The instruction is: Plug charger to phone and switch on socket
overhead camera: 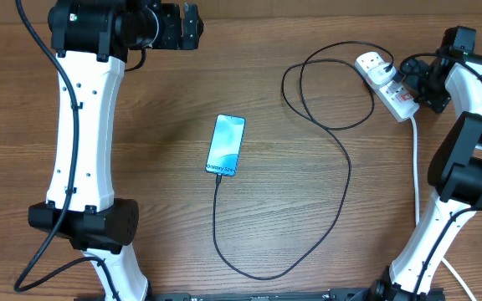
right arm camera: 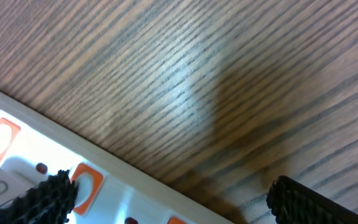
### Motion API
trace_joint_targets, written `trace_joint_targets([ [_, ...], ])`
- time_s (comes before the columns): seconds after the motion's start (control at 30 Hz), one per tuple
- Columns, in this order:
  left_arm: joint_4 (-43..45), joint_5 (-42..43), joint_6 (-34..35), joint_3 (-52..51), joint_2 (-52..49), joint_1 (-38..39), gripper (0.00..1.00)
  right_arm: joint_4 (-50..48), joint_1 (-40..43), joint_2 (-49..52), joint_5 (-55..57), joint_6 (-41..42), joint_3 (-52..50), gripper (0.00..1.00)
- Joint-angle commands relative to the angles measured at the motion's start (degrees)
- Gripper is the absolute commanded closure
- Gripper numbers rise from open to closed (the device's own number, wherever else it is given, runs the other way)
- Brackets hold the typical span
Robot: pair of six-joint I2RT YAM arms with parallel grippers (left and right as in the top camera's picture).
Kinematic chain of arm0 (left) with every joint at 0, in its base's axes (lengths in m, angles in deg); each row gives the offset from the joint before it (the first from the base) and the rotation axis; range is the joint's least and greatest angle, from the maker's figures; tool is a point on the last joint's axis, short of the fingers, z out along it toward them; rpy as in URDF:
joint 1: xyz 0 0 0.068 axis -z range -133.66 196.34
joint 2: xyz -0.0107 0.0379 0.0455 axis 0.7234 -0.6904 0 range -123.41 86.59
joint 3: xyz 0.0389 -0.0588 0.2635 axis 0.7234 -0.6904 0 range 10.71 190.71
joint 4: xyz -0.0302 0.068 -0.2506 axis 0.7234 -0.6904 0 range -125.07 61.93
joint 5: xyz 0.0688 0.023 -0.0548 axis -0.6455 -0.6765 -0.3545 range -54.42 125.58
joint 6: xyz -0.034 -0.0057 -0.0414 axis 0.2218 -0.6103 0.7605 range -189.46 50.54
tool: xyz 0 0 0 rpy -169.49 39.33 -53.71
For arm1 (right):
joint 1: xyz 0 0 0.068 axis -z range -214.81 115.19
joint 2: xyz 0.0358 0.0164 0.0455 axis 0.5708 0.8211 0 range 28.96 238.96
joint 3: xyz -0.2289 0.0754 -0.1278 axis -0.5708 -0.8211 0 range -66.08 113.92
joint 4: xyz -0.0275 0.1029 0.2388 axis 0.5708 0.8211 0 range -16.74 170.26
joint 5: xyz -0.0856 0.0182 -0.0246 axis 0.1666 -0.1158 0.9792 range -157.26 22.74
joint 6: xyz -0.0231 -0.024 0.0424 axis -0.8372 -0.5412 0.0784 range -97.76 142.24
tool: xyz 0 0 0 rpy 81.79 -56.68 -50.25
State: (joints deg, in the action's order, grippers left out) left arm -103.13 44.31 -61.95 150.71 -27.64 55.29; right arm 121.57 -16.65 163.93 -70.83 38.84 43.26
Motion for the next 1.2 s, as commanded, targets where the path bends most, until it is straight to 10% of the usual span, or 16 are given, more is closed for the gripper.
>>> trace_joint_targets([
  [0.0, 0.1, -0.4, -0.2, 0.0, -0.5, 0.1, 0.0, 2.9, -1.7, 1.6, -1.7, -1.9, -3.1, 0.0],
  [0.53, 0.1, -0.3, -0.2, 0.0, -0.5, 0.1, 0.0, 12.2, 1.1, -4.5, 0.2, -1.7, 6.8, 0.0],
  [1.17, 0.1, -0.4, -0.2, 0.0, -0.5, 0.1, 0.0, 41.6, -0.5, -44.8, -4.2, -6.8, 16.1, 0.0],
])
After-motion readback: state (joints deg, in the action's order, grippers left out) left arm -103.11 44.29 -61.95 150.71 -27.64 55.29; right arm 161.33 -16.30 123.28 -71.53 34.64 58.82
